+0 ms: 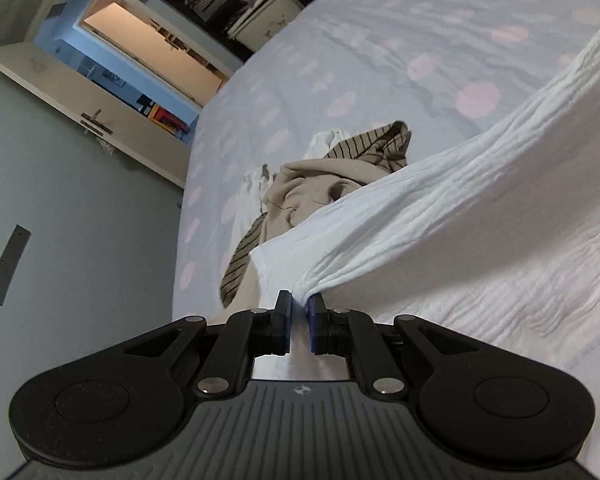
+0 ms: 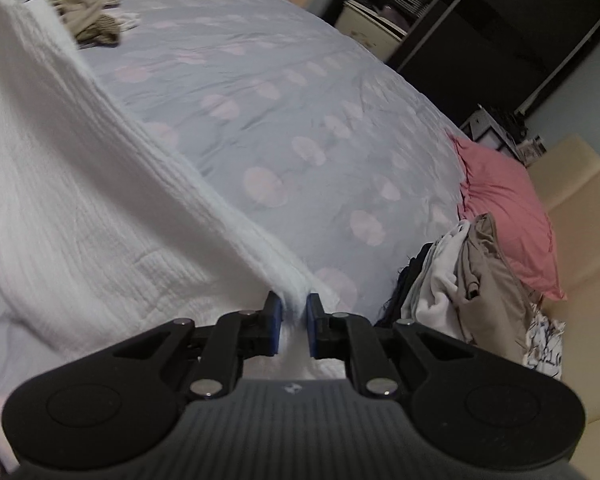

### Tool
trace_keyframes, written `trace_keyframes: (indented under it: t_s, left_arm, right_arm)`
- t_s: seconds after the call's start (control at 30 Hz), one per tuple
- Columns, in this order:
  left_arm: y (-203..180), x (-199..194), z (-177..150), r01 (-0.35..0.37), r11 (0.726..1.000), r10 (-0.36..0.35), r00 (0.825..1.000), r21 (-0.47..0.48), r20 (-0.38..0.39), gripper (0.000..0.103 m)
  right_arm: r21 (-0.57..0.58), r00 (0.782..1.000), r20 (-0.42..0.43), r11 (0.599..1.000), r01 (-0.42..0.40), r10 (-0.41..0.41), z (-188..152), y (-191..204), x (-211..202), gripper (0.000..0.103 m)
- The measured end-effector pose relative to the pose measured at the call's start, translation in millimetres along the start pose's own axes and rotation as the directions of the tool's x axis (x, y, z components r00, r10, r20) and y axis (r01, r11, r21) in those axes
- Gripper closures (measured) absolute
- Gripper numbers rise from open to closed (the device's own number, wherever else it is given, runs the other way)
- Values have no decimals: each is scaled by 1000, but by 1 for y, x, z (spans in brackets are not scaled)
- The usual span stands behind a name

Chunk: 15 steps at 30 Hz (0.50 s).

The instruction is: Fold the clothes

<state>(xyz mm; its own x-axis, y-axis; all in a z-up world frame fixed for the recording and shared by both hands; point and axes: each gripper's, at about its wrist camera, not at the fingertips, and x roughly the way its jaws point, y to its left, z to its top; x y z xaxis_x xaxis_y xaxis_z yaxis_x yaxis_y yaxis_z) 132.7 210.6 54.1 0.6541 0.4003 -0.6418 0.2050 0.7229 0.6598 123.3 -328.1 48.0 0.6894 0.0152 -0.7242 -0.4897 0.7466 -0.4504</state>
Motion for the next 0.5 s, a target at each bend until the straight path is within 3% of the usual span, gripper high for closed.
trace_keyframes:
  t_s: [0.5]
  left_arm:
    - [-38, 95, 32, -18, 997, 27, 993, 78, -113, 97]
  right_arm:
    - [36, 985, -158, 998, -57, 62, 23, 5, 128, 88]
